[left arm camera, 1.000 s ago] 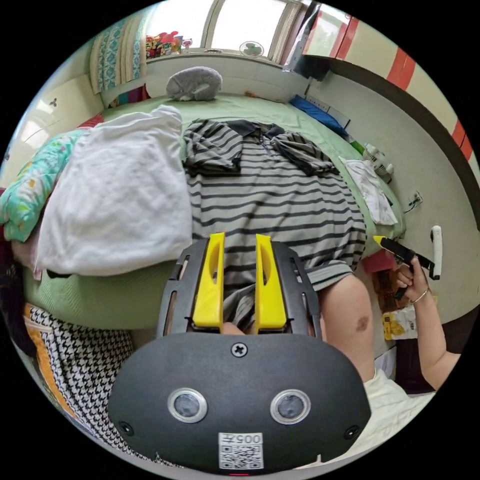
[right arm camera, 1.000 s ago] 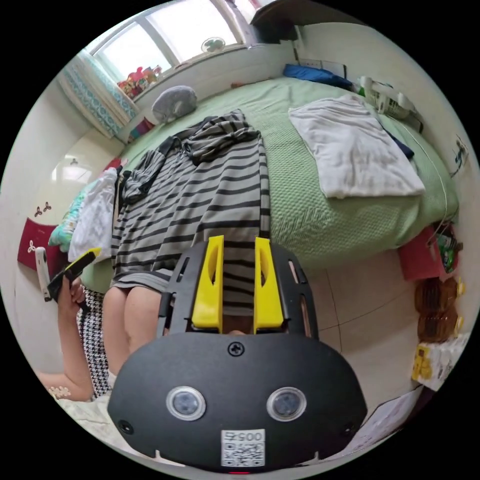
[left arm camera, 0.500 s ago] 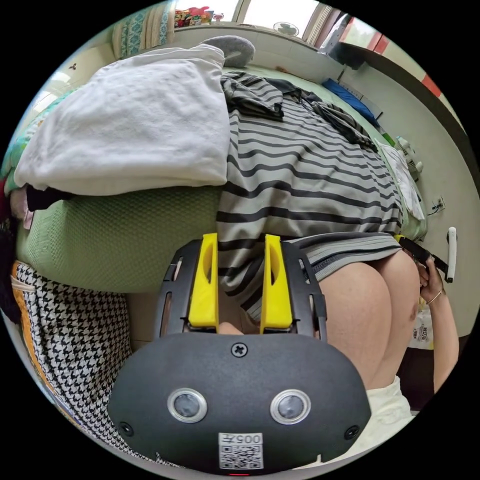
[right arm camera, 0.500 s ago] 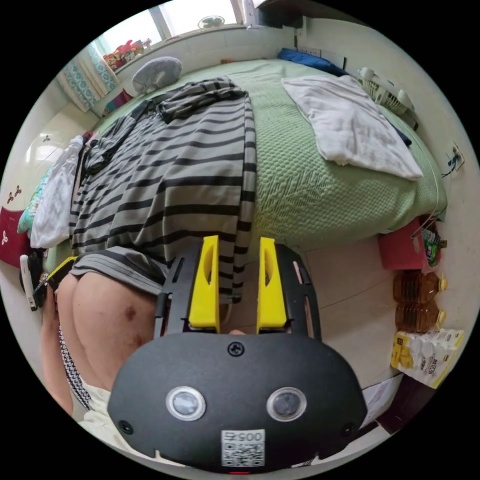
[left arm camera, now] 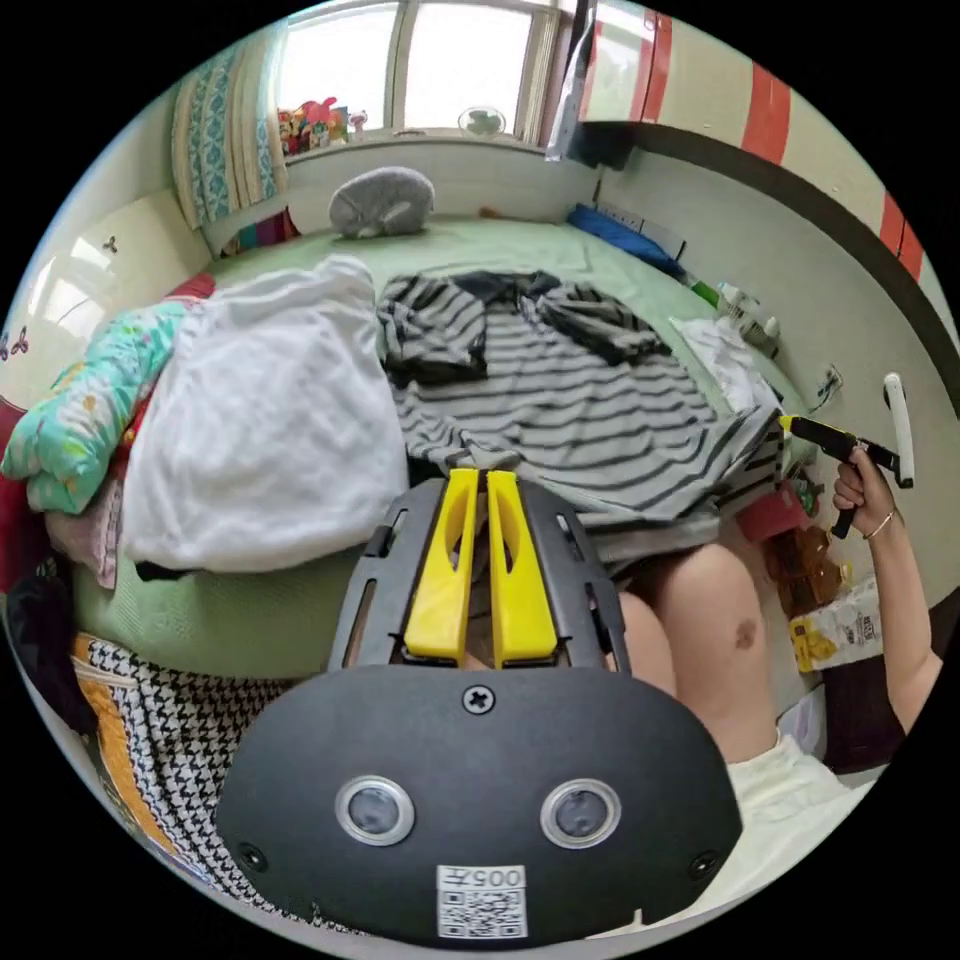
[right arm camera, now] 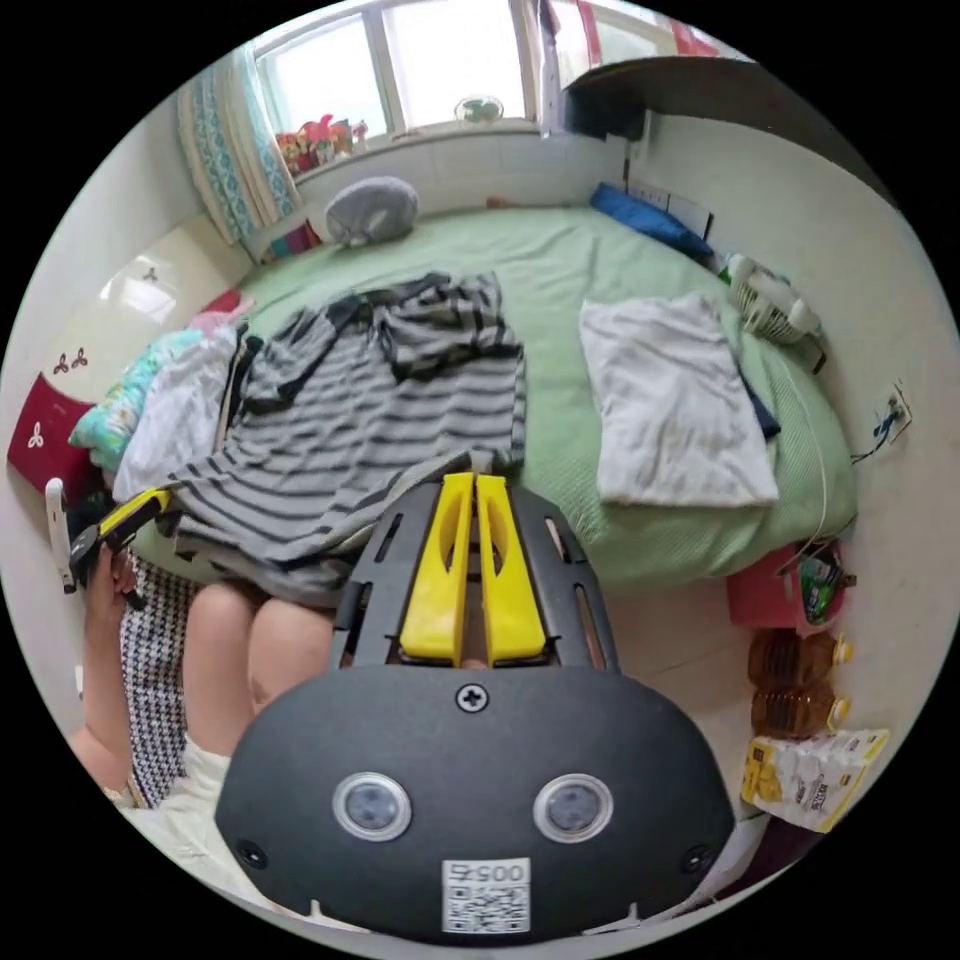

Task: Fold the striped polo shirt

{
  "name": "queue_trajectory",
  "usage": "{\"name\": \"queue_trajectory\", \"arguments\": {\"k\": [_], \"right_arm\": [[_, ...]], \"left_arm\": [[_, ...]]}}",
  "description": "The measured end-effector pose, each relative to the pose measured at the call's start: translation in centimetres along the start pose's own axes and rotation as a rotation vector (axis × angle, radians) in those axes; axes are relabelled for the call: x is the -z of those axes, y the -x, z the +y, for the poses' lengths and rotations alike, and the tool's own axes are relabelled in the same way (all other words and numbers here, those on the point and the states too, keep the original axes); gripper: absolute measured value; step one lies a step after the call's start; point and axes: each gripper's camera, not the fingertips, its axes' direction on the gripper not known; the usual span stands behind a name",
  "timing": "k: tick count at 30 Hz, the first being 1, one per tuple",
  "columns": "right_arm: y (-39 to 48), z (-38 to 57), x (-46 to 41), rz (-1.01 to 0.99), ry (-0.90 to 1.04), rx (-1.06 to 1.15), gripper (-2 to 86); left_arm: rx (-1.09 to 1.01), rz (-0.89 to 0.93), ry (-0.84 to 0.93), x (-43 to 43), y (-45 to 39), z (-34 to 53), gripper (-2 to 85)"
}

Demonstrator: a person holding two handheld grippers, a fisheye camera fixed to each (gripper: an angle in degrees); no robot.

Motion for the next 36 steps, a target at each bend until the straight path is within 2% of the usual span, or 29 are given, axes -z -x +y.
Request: {"name": "queue_trajectory", "arguments": {"k": [3, 6, 14, 16, 19, 24, 29, 30, 33, 36], "right_arm": [[-0.6, -4.4, 0.3, 0.045, -0.081, -0.027, -0.4], [-1.8, -6.6, -2.4, 0.052, 0.023, -0.116, 2.4], [-4.7, -0.3, -6.5, 0.064, 0.067, -0.103, 8.3], [-6.2, 1.1, -8.0, 0.009, 0.111, -0.145, 8.5], [-6.8, 2.0, -9.0, -0.037, 0.100, -0.154, 8.9], [-5.4, 1.3, -10.9, 0.010, 0.112, -0.072, 11.1], [-4.7, 1.1, -14.2, 0.016, 0.209, -0.059, 9.4], [-4.5, 1.4, -14.4, 0.023, 0.205, -0.059, 6.8], [-3.8, 2.6, -12.3, 0.054, 0.100, -0.046, -0.4], [-3.4, 4.1, -9.4, 0.033, 0.014, -0.006, -1.3]], "left_arm": [[0.040, -0.048, -0.036, 0.0, 1.3, -4.3, 4.6], [0.144, 0.014, 0.041, -2.0, 4.0, -6.0, 7.3], [0.116, 0.071, 0.090, -2.3, 5.2, 0.7, 10.9], [0.091, 0.097, 0.104, -2.5, 4.7, 2.5, 12.4], [0.053, 0.115, 0.085, -2.4, 3.4, 4.3, 14.8], [0.032, 0.082, 0.026, -2.5, 1.5, 6.6, 17.9], [0.067, 0.076, 0.062, -3.3, 1.2, 7.9, 17.6], [0.086, 0.074, 0.063, -3.3, 1.4, 8.2, 17.4], [0.123, 0.056, 0.058, -2.9, 1.7, 8.7, 16.7], [0.140, 0.002, 0.039, -2.4, 1.9, 9.0, 16.4]]}}
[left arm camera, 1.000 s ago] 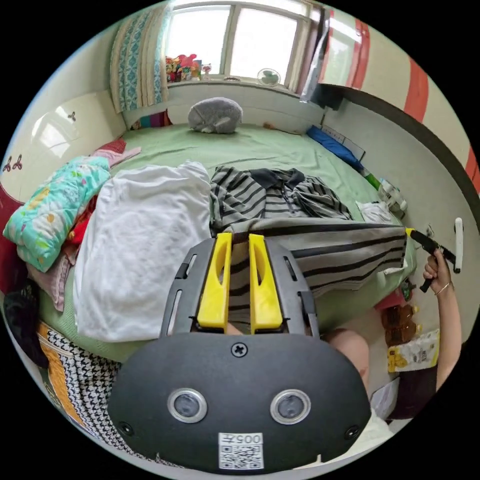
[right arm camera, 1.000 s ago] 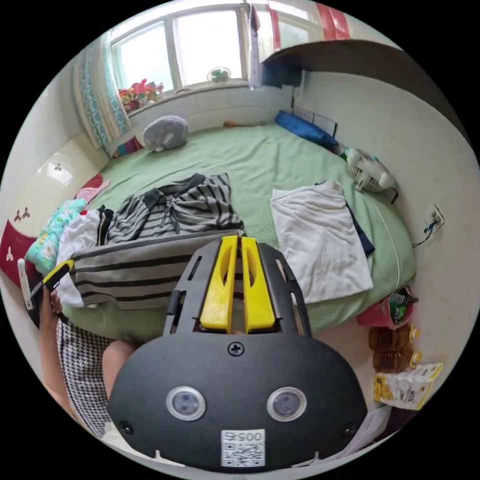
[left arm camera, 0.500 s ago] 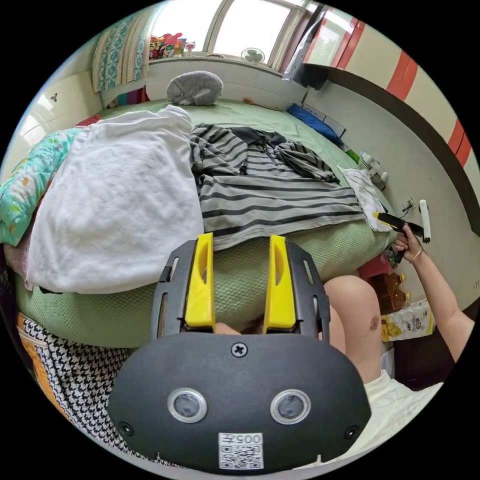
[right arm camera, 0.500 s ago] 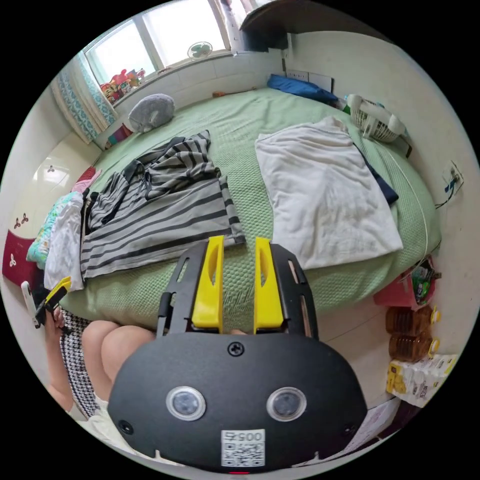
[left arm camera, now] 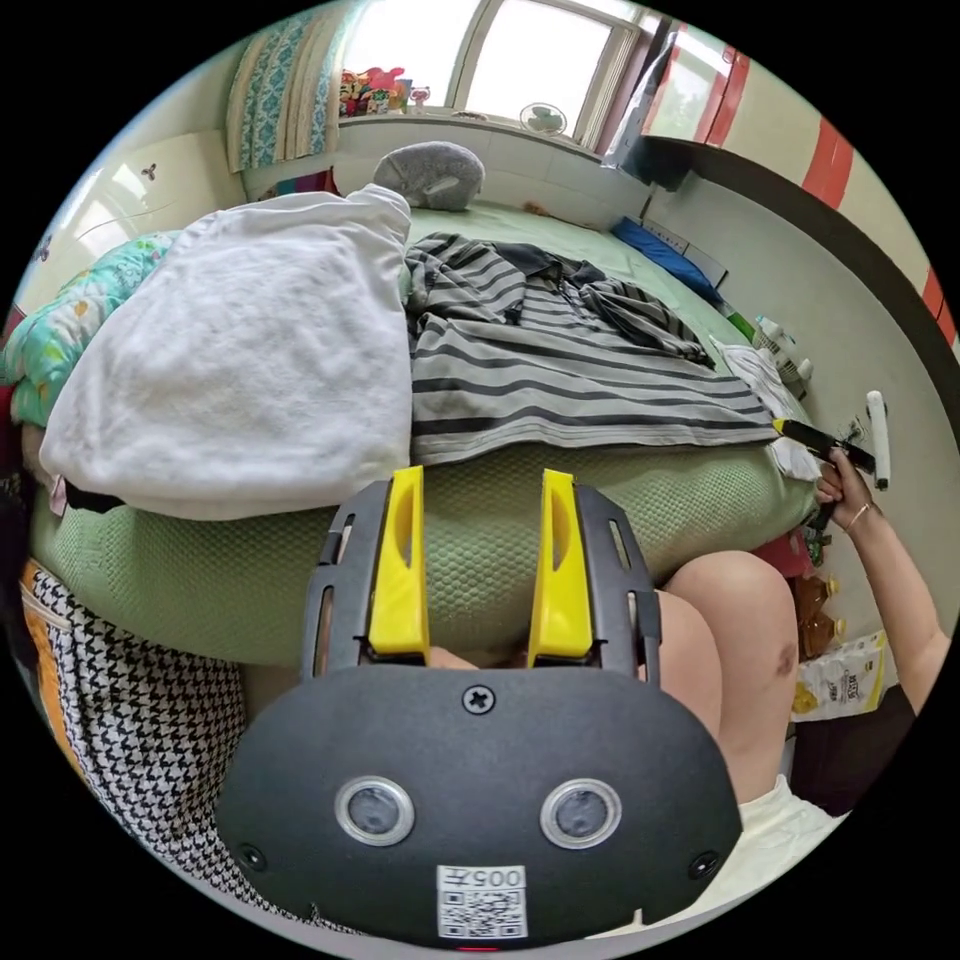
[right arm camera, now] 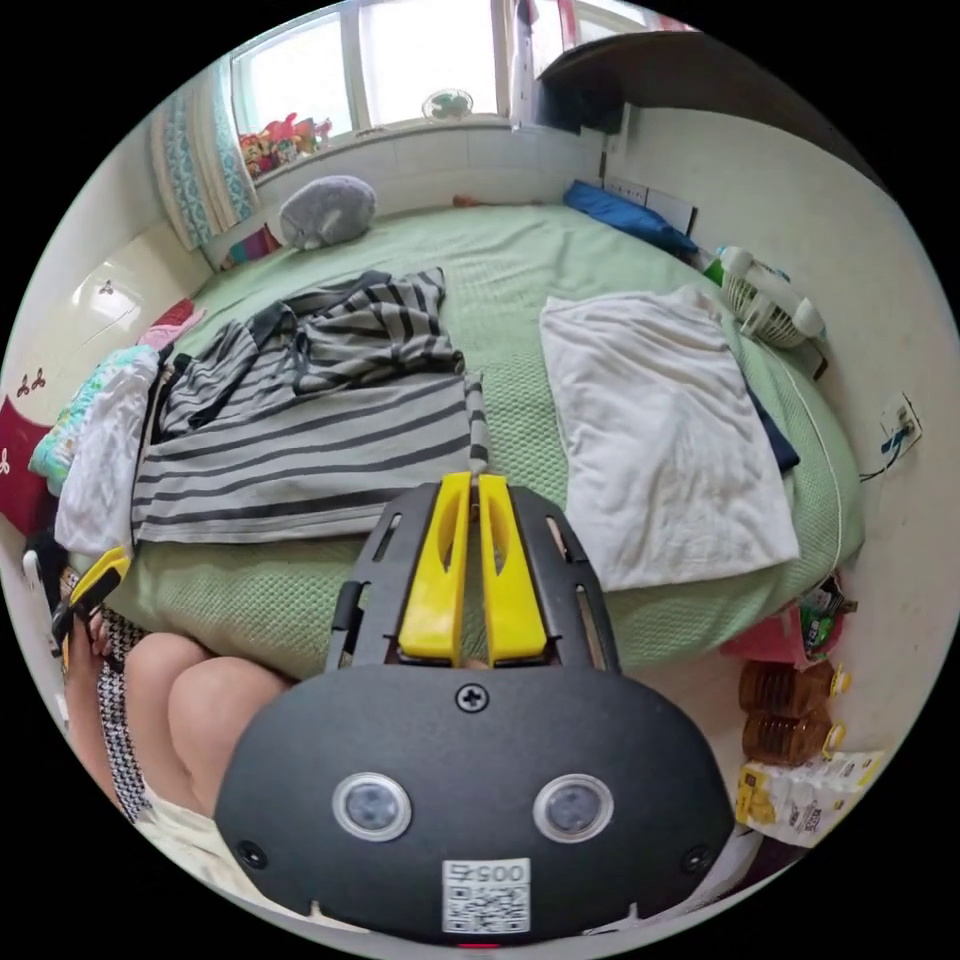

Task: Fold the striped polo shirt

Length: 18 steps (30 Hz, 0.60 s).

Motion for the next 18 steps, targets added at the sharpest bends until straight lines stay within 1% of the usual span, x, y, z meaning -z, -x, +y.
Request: {"name": "queue_trajectory", "arguments": {"k": [2, 5, 8, 11, 15, 18], "right_arm": [[-0.3, 0.8, 1.6, 0.001, -0.009, 0.010, -1.5], [-1.1, 2.4, 3.8, 0.031, -0.009, 0.018, -1.5], [-2.2, 4.1, 5.3, 0.028, -0.006, 0.009, -1.5], [-2.9, 5.6, 5.2, 0.001, 0.012, -0.031, -1.5], [-2.1, 7.3, 4.1, 0.041, 0.044, -0.038, -1.5], [-1.2, 8.1, 3.7, 0.064, 0.057, -0.015, -1.4]], "left_arm": [[0.019, 0.010, -0.019, 0.3, 0.2, 0.0, 16.3], [0.038, 0.025, -0.001, 0.1, 0.2, 0.0, 16.1], [0.027, 0.032, 0.050, -0.9, -0.2, 0.5, 16.0], [0.033, 0.087, 0.115, -2.1, -0.5, 1.6, 15.4], [0.055, 0.083, 0.102, -1.0, -0.7, 3.3, 12.7], [0.061, 0.096, 0.101, 0.2, -0.6, 4.1, 8.2]]}}
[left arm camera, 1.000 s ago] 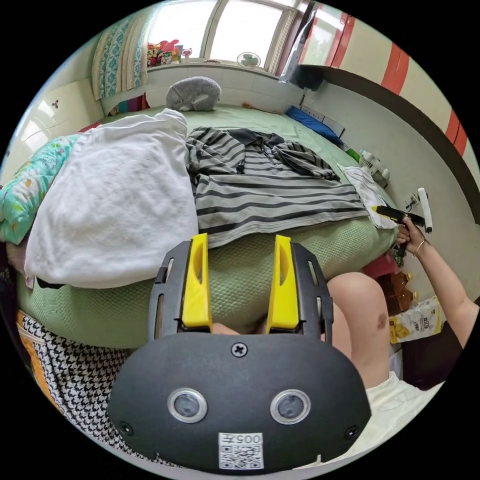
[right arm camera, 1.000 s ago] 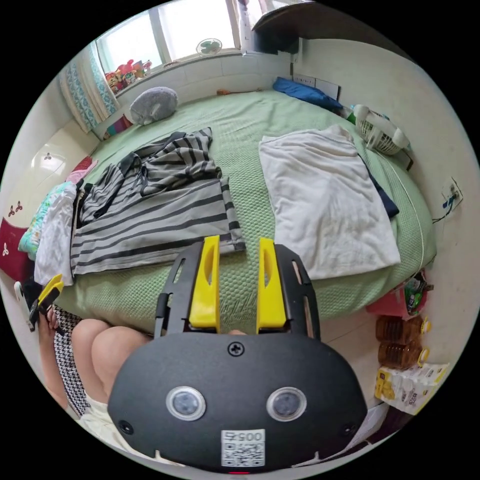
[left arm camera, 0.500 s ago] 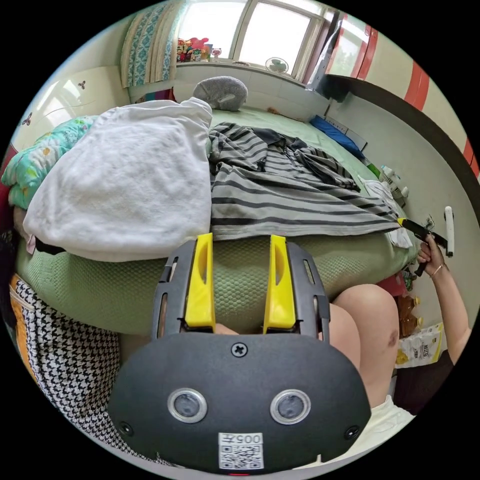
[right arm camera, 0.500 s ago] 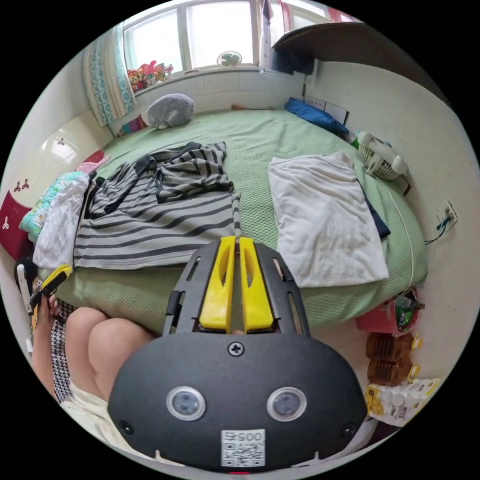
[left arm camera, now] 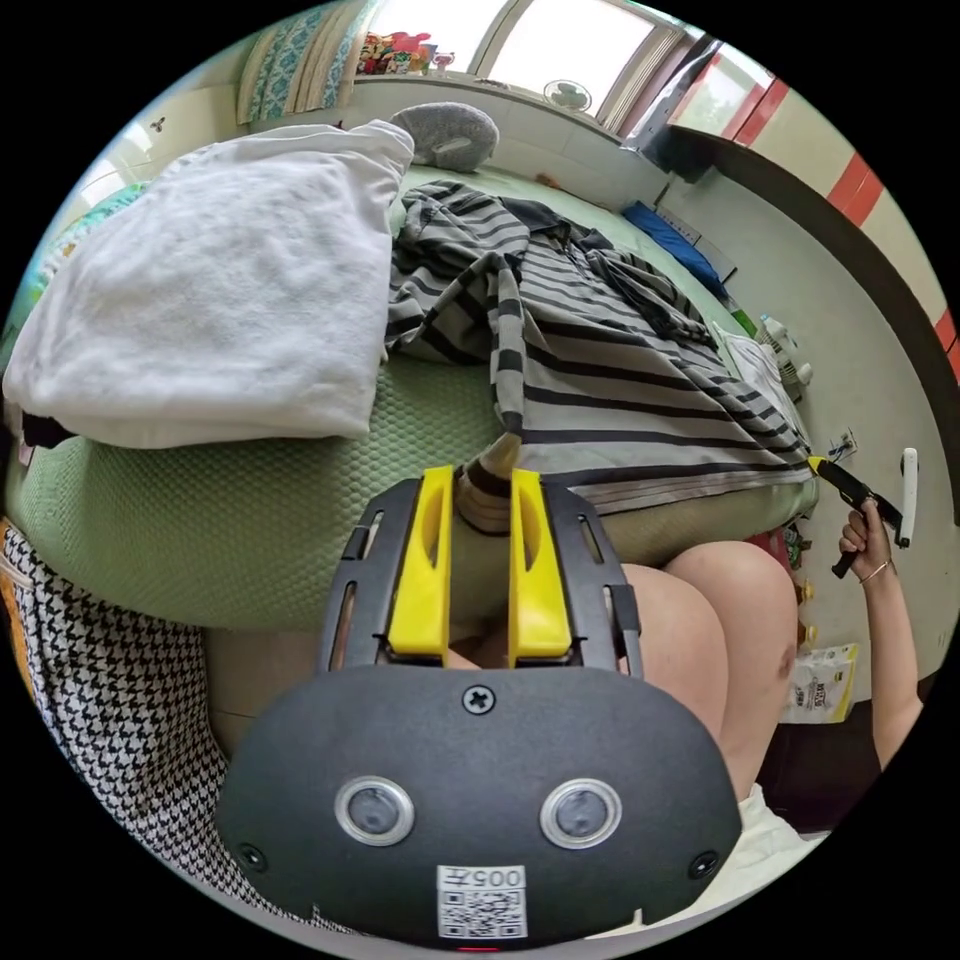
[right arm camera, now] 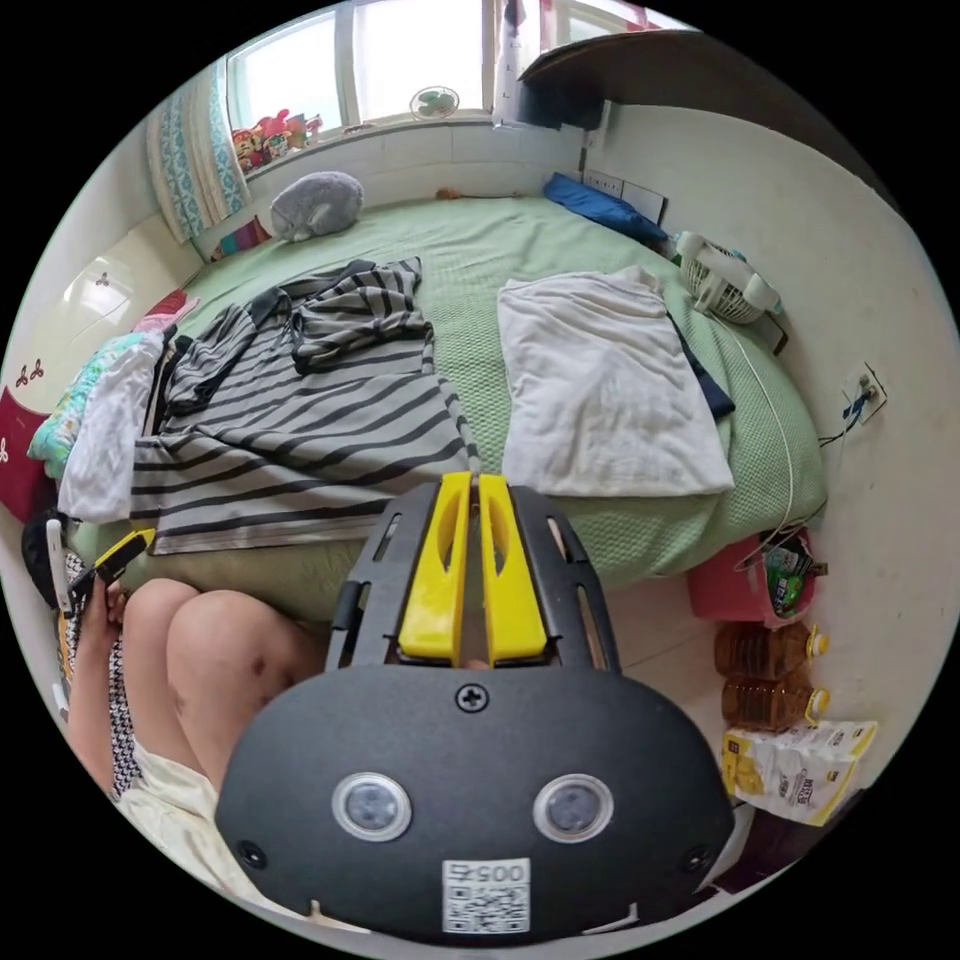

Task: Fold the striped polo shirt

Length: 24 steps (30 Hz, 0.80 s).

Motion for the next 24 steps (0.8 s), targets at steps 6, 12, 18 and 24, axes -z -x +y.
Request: {"name": "queue_trajectory", "arguments": {"k": [6, 12, 18, 24], "right_arm": [[0.6, 1.7, 1.8, -0.024, -0.028, -0.006, -1.5], [1.3, 4.9, 9.1, -0.130, -0.089, 0.085, -1.5], [1.7, 9.3, 15.7, -0.107, -0.144, 0.067, -1.5], [1.0, 14.9, 19.4, -0.083, -0.154, -0.028, -1.6]], "left_arm": [[-0.070, 0.114, 0.027, 3.3, -0.7, 0.9, 2.4], [-0.263, 0.043, -0.081, 14.1, -2.5, 4.7, 1.6], [-0.304, -0.036, -0.093, 21.6, -3.4, 9.5, 1.3], [-0.291, -0.009, -0.065, 24.4, -4.1, 14.1, 1.3]]}}
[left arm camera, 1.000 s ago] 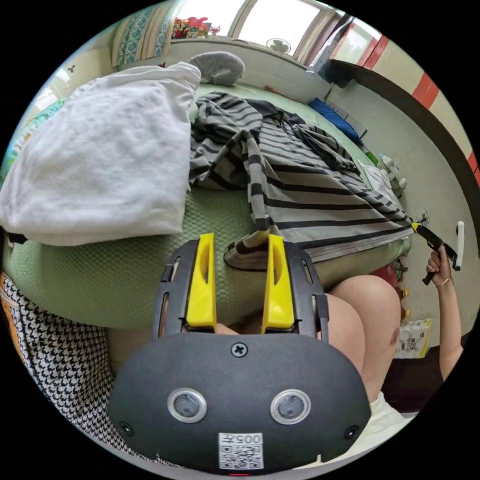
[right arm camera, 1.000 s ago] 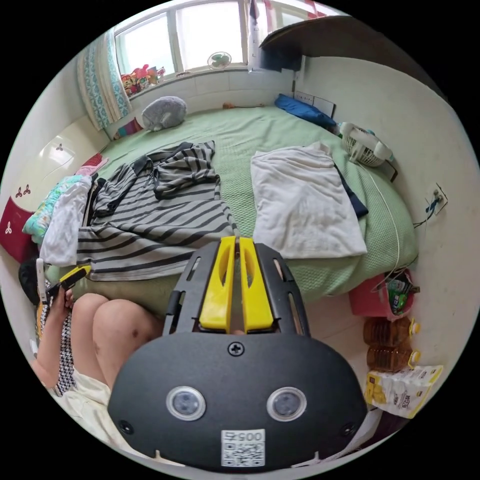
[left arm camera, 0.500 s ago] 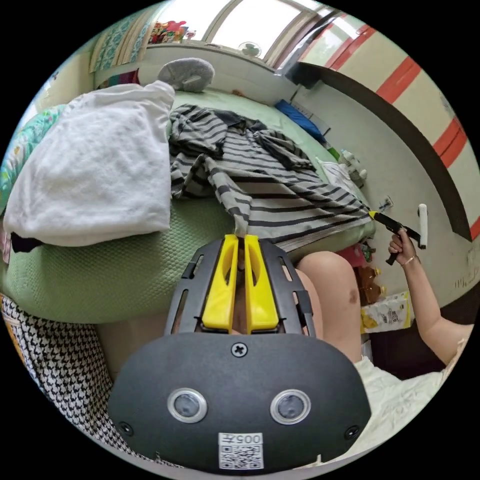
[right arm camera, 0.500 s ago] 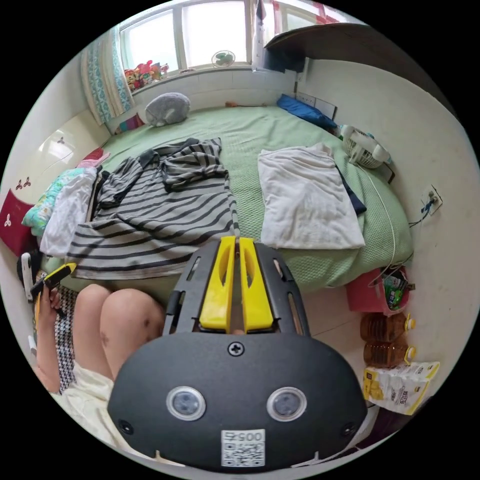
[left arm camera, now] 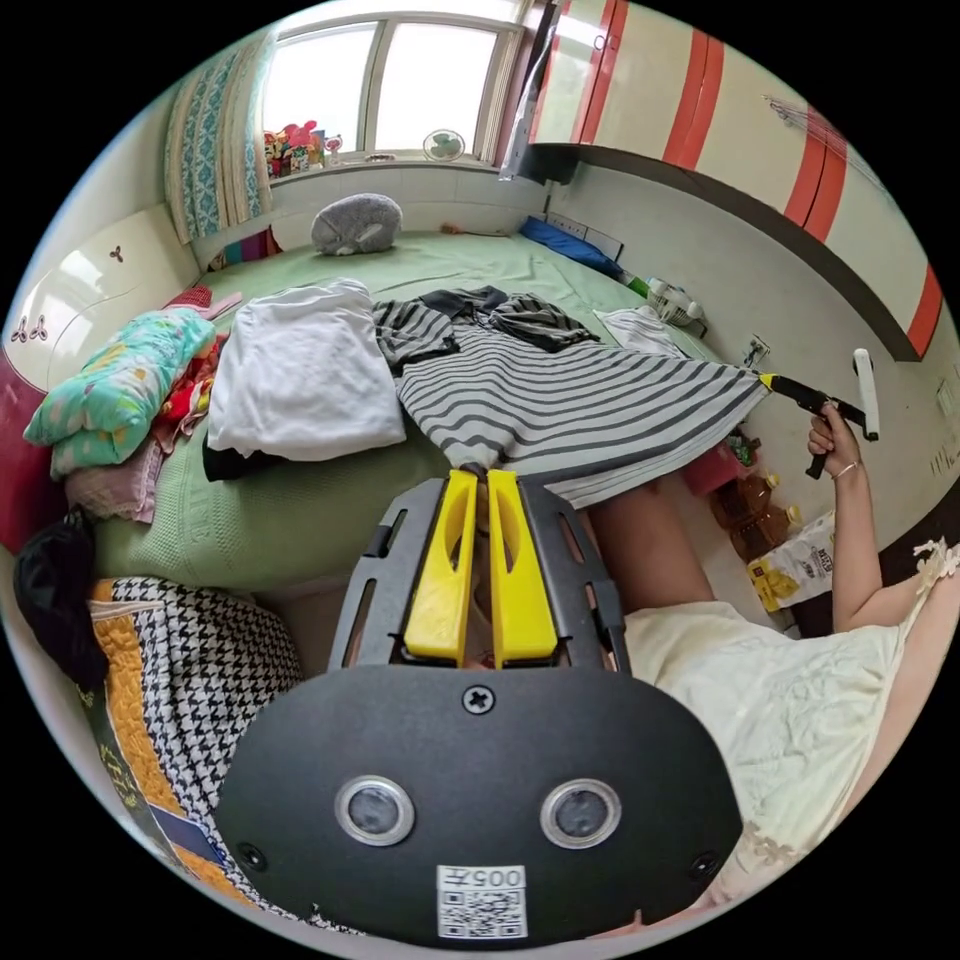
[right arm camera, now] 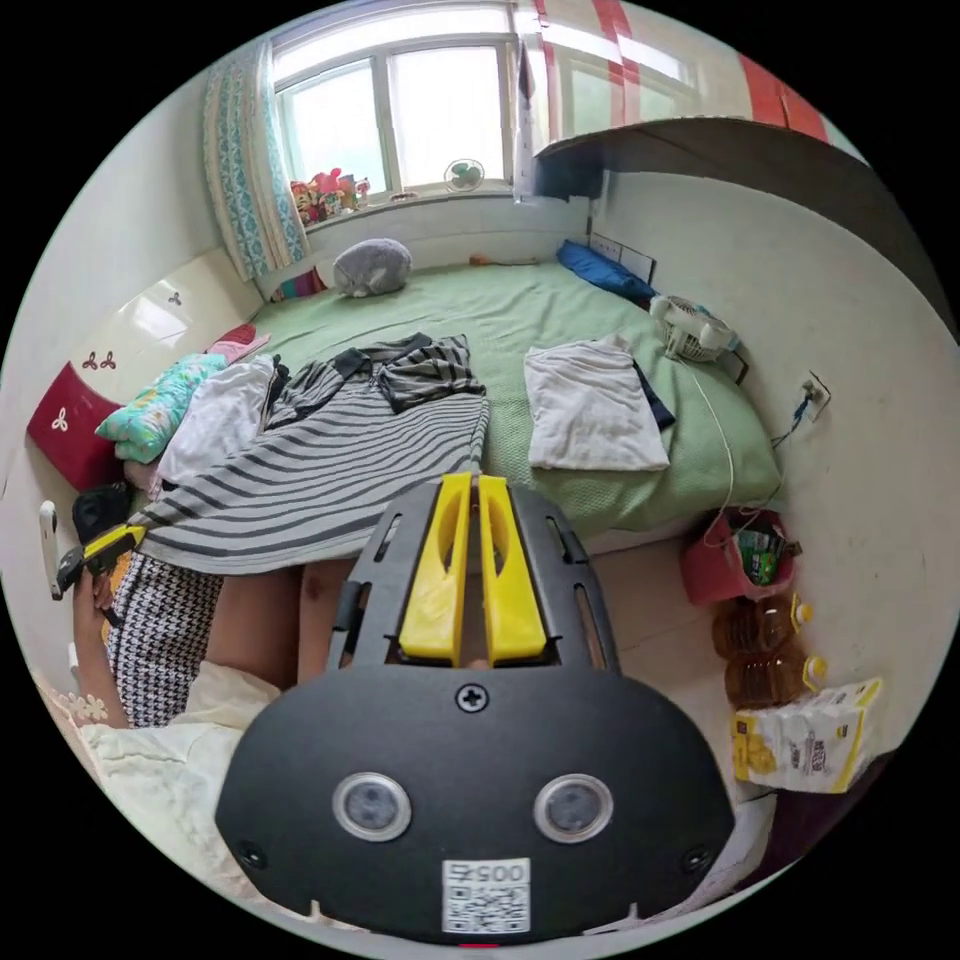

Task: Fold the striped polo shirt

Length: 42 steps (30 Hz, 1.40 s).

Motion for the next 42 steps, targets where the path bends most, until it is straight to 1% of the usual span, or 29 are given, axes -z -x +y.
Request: {"name": "queue_trajectory", "arguments": {"k": [4, 6, 10, 15, 25, 33, 42], "right_arm": [[-1.2, 3.8, 1.7, -0.058, 0.012, -0.131, -1.6], [-1.2, 4.6, 1.7, -0.056, 0.034, -0.154, -1.6], [0.2, 4.9, 1.5, 0.028, 0.066, -0.115, -1.5], [1.8, 4.6, 1.3, 0.097, 0.073, -0.082, -1.5], [2.3, 4.9, 0.7, 0.049, 0.100, -0.082, -1.5], [1.8, 4.9, 0.4, 0.040, 0.124, -0.096, -1.5], [3.2, 2.8, -0.2, 0.063, 0.145, -0.070, -1.5]], "left_arm": [[0.021, 0.025, 0.027, 1.1, -0.6, 1.7, 1.4], [0.029, 0.054, 0.038, 1.3, -0.7, 2.1, 1.4], [0.069, 0.041, 0.045, 1.5, -1.0, 2.5, 1.6], [0.059, 0.002, 0.043, 1.7, -2.3, 2.3, 2.0], [0.113, 0.038, 0.049, 1.3, -2.5, 1.3, 2.2], [0.105, -0.014, 0.042, 1.1, -2.8, -0.9, 2.2], [0.173, 0.005, 0.066, 0.0, -1.5, -2.3, 2.2]]}}
